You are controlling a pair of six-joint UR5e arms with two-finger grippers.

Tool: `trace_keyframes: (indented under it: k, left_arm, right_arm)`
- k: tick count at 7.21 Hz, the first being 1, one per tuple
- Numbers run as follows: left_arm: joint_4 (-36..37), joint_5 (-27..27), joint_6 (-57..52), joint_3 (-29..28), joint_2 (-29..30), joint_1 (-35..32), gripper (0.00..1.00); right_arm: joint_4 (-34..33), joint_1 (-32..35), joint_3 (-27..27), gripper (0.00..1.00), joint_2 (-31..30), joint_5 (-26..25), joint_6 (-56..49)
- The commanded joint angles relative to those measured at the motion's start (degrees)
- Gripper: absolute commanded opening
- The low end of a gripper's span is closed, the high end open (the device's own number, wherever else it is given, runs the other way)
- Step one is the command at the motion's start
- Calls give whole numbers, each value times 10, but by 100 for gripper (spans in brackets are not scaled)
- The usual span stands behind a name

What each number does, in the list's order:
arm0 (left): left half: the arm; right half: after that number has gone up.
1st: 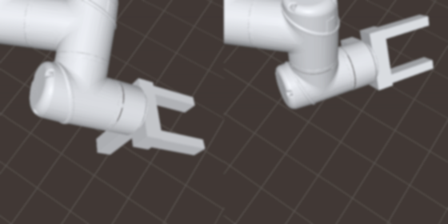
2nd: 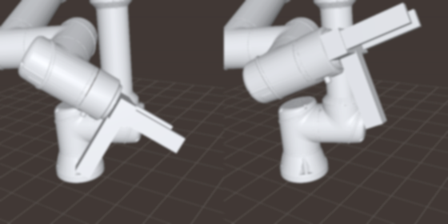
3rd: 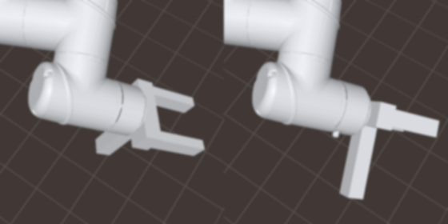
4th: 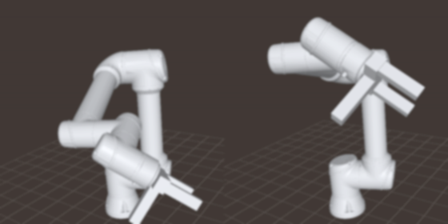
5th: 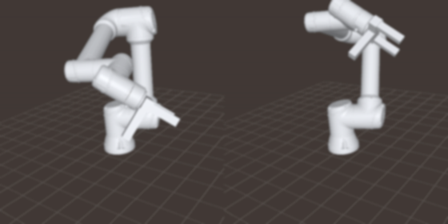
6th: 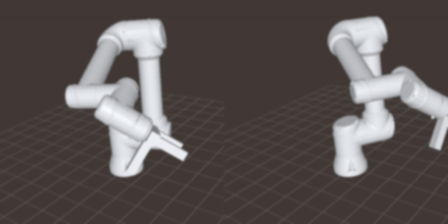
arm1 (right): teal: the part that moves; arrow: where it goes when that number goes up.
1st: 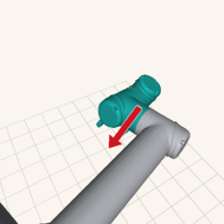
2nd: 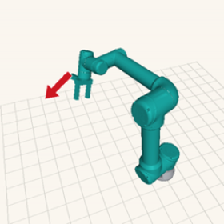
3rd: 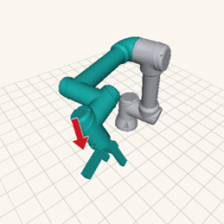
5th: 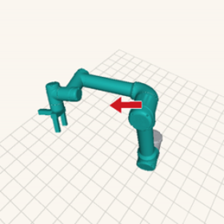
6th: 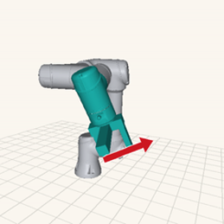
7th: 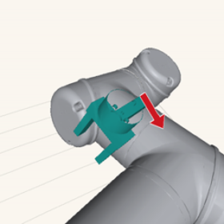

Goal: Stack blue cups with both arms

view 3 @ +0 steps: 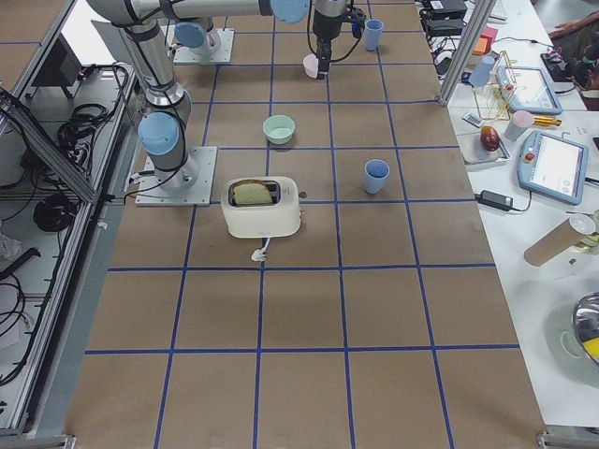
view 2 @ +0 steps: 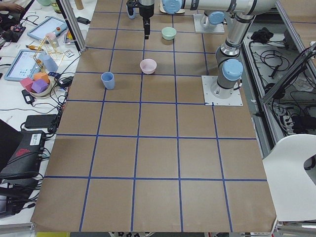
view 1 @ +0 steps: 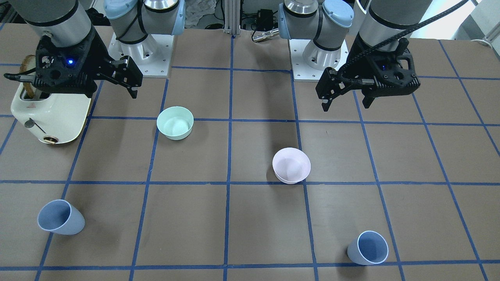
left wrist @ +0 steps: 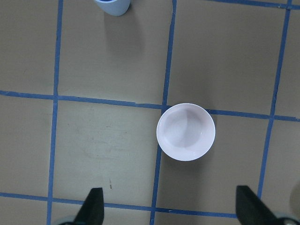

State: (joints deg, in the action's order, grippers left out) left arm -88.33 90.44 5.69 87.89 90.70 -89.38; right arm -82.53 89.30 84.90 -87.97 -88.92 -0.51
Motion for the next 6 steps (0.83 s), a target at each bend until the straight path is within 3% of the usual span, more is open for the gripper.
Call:
trace_keyframes:
  k: [1,6]
  left_arm:
    - [0,0,0,0,0,0,100]
    - [0,0,0,0,0,0,100]
  right_arm:
    - [0,0,-1,100,0,1,1]
    - [0,-1,0,100,1,1,7]
